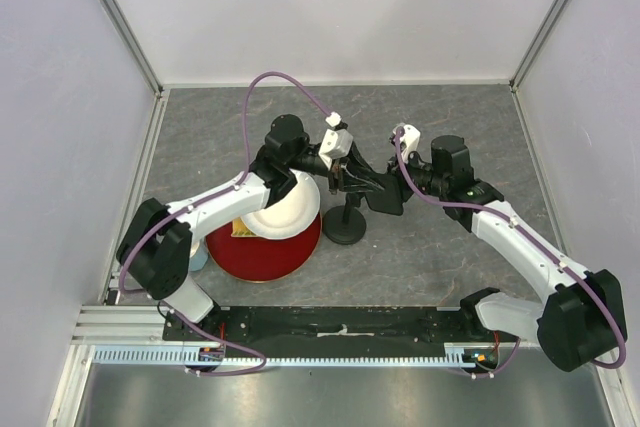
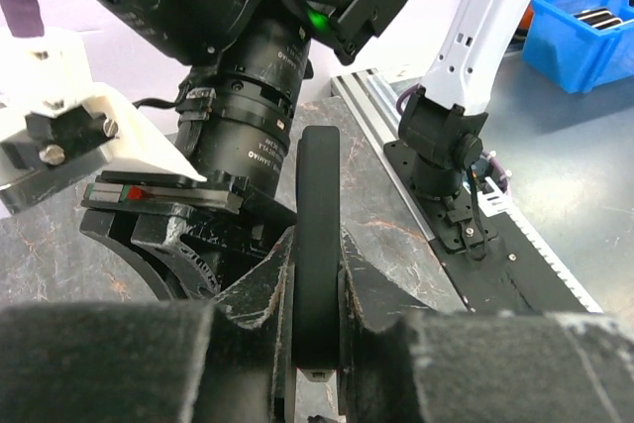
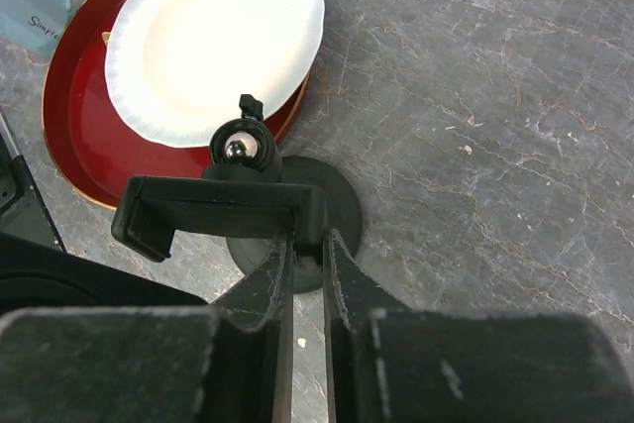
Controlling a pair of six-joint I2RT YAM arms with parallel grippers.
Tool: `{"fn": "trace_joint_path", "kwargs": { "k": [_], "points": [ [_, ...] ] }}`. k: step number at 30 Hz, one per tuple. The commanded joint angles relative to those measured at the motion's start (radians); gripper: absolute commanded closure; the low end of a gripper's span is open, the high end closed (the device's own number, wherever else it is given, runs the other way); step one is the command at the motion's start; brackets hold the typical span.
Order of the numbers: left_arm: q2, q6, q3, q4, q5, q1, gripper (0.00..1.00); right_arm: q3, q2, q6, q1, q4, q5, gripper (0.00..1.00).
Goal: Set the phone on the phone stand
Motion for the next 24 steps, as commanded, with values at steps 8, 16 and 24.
{"fn": "trace_joint_path", "kwargs": {
  "k": [8,16,24],
  "points": [
    [0.03,0.197,0.074,-0.055,0.005,0.045,0.98,0.013,0.004,0.048,-0.003,0.022,-0.107,1.0],
    [0.047,0.194,0.083,-0.081,0.017,0.069,0.98,0.005,-0.025,0.047,-0.005,0.023,-0.098,1.0],
    [-0.009,0.237,0.044,-0.178,-0.041,0.069,0.98,-0.03,-0.056,0.059,-0.005,0.082,-0.075,1.0]
  ]
}}
